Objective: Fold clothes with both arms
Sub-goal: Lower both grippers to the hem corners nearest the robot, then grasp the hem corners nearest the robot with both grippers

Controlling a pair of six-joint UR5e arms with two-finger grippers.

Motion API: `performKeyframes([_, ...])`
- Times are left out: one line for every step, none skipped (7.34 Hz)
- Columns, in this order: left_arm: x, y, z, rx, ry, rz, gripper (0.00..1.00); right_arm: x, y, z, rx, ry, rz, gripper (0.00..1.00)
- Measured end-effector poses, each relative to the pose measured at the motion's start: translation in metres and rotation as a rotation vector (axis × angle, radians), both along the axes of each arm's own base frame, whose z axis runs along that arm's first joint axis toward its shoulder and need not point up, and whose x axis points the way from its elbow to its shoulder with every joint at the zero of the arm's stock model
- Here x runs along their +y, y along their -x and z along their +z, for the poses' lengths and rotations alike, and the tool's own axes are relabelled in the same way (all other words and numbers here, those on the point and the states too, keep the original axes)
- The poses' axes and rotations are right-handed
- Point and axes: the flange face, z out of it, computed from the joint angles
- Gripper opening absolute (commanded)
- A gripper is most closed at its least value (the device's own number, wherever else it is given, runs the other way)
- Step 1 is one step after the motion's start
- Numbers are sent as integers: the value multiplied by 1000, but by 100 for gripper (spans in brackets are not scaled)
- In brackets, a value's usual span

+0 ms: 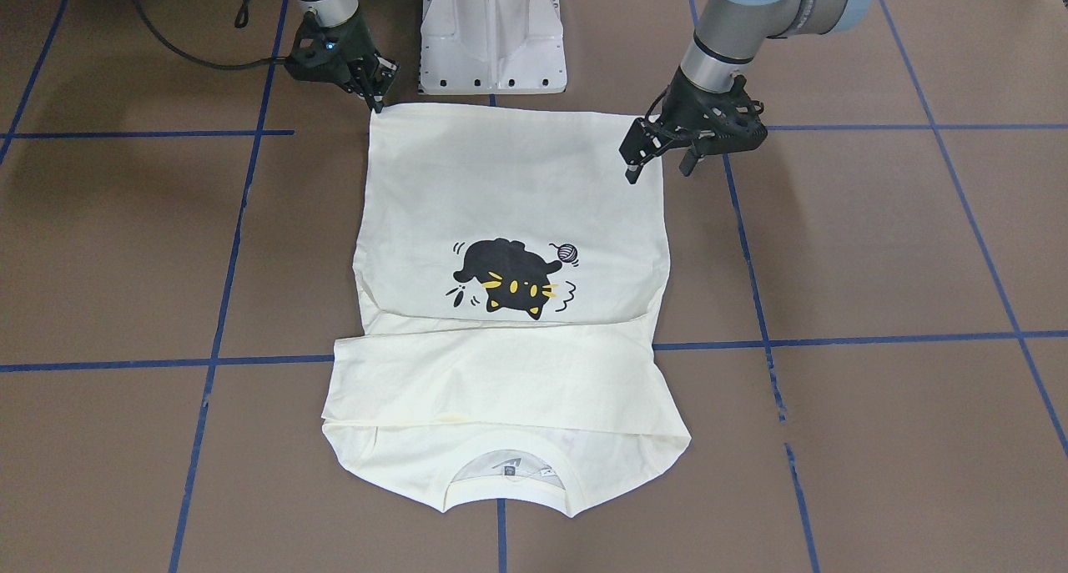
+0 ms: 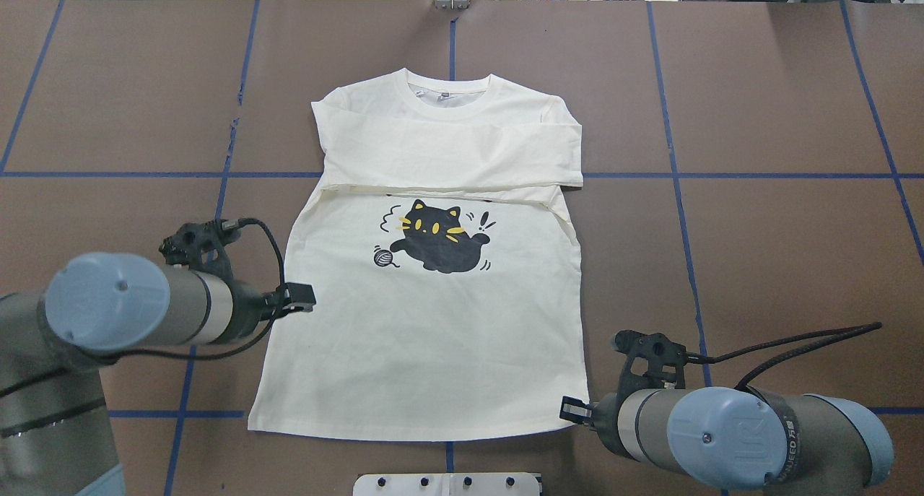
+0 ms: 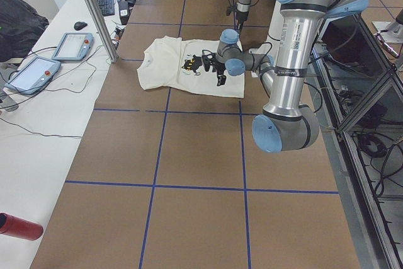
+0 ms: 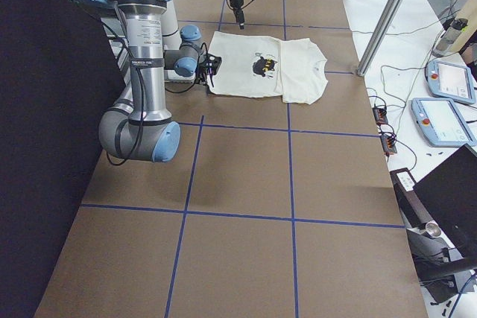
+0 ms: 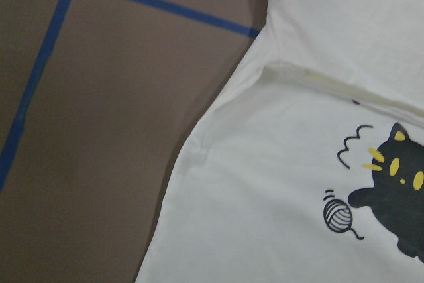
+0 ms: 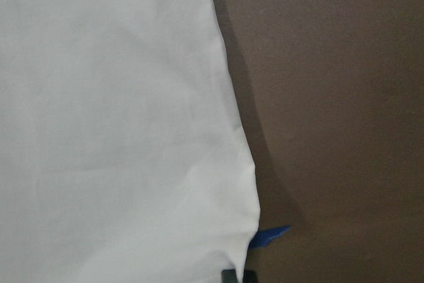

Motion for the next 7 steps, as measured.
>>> performKeyframes([37, -13, 16, -24, 41, -8, 95, 0, -1, -4, -9, -3, 3, 0])
performKeyframes([71, -23, 23, -32, 81, -15, 93, -1, -2, -7, -16, -5, 6, 0])
performKeyframes([97, -29, 24, -30, 111, -12, 91, -2, -2, -9, -21, -6, 7, 0])
performKeyframes([114, -34, 26, -35, 126, -11, 90, -1, -2, -10, -24, -5, 6, 0])
performKeyframes([120, -36, 30, -43, 131, -12, 90, -1, -2, -11, -25, -4, 5, 0])
performKeyframes([121, -34, 36, -57, 129, -13, 90, -1, -2, -12, -26, -4, 5, 0])
performKeyframes([120, -31, 42, -71, 120, -10, 90, -2, -2, -12, -27, -4, 5, 0])
